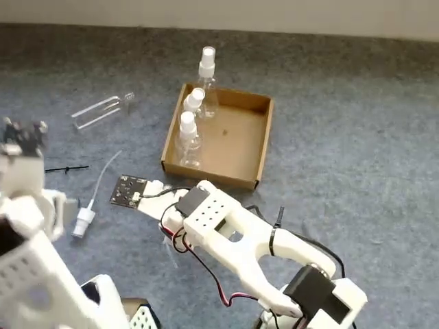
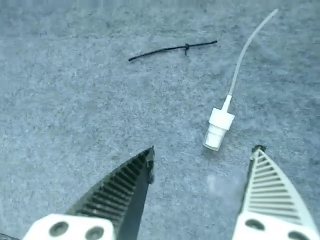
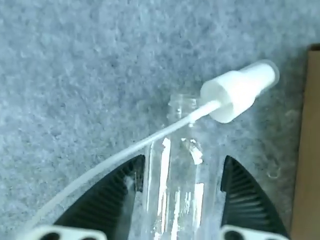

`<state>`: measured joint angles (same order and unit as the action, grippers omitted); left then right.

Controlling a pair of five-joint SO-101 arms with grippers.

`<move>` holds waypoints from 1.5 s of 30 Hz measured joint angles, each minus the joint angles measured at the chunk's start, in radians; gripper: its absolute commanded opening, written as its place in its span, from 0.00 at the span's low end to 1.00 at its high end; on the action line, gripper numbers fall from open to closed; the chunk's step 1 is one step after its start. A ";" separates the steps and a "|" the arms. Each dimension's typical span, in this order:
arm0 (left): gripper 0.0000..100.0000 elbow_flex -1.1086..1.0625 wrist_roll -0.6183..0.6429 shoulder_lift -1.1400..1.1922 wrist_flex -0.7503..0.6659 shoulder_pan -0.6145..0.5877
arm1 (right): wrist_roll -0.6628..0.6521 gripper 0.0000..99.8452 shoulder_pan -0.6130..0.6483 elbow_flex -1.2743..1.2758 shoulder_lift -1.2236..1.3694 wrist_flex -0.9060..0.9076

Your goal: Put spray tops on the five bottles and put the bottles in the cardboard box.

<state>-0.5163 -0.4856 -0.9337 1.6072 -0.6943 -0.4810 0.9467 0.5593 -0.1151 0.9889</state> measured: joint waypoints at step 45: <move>0.28 0.796 -0.034 1.014 0.048 -0.091 | 0.071 0.04 -0.259 -0.054 -0.371 0.405</move>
<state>0.2800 -0.5194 0.0806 1.6548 -0.7848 -0.4104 0.6874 0.5056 -0.4864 1.3940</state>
